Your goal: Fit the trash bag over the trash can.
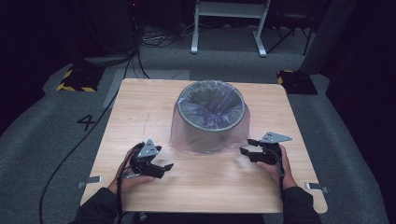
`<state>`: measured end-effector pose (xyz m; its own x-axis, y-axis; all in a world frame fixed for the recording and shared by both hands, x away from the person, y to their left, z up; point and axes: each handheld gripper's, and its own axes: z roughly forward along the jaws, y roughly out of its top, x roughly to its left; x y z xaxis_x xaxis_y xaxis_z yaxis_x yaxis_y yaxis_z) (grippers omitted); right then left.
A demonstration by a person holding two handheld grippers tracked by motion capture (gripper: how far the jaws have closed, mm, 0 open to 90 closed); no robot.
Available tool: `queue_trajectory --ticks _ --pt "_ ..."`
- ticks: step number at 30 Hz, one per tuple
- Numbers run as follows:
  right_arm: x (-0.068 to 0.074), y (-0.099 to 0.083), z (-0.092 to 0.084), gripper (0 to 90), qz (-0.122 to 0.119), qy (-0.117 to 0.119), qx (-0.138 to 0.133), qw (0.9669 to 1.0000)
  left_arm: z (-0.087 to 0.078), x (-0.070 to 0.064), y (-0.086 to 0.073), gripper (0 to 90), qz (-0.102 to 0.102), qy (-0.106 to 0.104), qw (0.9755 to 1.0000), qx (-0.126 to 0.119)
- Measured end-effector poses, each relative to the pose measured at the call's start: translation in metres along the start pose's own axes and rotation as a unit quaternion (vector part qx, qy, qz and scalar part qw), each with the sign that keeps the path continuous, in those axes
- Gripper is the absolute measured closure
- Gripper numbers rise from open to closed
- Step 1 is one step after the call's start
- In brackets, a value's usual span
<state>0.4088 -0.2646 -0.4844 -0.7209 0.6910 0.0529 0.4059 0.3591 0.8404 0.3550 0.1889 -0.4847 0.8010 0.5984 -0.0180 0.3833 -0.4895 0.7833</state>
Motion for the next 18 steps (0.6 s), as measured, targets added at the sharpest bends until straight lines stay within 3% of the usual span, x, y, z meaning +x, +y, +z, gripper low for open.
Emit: queue_trajectory --ticks 6,10,14,18 --pt "0.001 -0.004 -0.01 29.3 -0.002 -0.016 -0.007 0.9998 -0.004 -0.004 -0.014 19.2 -0.004 0.001 0.9997 0.026" --pt "0.006 -0.004 -0.014 26.4 -0.009 -0.01 -0.007 0.9999 -0.006 -0.003 -0.02 18.2 -0.006 0.004 0.9997 0.024" --pt "0.007 -0.002 -0.021 24.3 -0.008 -0.009 -0.024 0.9996 -0.005 -0.001 -0.024 17.5 -0.01 0.002 0.9994 0.032" --pt "0.008 0.001 -0.029 23.2 -0.004 -0.006 -0.04 0.9992 -0.007 0.002 -0.026 15.8 -0.019 -0.001 0.9995 0.026"
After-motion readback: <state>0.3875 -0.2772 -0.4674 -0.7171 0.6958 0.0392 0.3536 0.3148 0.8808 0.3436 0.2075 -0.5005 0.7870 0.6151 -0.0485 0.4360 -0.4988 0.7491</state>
